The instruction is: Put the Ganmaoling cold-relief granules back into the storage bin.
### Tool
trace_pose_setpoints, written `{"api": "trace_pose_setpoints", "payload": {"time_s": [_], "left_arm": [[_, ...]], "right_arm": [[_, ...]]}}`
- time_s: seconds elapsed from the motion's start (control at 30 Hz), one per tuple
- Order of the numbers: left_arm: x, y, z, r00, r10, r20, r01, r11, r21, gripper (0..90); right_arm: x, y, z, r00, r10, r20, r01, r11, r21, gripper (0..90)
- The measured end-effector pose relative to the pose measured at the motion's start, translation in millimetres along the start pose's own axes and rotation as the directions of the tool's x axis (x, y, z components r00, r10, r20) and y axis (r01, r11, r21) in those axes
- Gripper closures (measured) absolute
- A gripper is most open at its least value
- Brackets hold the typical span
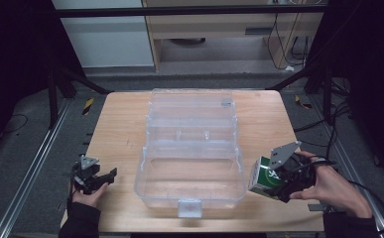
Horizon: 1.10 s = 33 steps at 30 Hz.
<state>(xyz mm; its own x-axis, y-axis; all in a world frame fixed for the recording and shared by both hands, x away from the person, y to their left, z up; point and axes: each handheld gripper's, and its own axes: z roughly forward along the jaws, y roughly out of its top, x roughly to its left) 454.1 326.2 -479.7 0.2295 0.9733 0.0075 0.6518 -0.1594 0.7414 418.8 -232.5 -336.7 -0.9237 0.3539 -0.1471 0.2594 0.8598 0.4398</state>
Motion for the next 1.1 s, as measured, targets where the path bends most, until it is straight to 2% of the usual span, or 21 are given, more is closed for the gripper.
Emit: {"api": "trace_pose_setpoints", "payload": {"time_s": [0.2, 0.43, 0.7, 1.1], "left_arm": [[0.1, 0.2, 0.2, 1.0000, -0.001, 0.001, 0.001, 1.0000, 0.002, 31.6], [0.7, 0.1, -0.2, 1.0000, -0.002, 0.001, 0.002, 1.0000, 0.000, 31.6], [0.8, 0.4, 0.9, 1.0000, 0.002, 0.002, -0.002, 1.0000, 0.003, 31.9], [0.5, 0.5, 0.7, 1.0000, 0.000, 0.003, 0.000, 1.0000, 0.000, 32.1]], "right_arm": [[1.5, 15.7, -12.9, 0.9992, -0.041, -0.002, 0.041, 0.998, -0.041, 16.3], [0.8, 31.7, -17.6, 0.9981, -0.061, 0.000, 0.061, 0.998, -0.034, 16.3], [-0.9, 49.3, -11.4, 0.9967, -0.080, -0.011, 0.080, 0.996, -0.048, 16.3], [-2.8, 76.8, 7.0, 0.9931, -0.113, -0.030, 0.111, 0.990, -0.085, 16.3]]}}
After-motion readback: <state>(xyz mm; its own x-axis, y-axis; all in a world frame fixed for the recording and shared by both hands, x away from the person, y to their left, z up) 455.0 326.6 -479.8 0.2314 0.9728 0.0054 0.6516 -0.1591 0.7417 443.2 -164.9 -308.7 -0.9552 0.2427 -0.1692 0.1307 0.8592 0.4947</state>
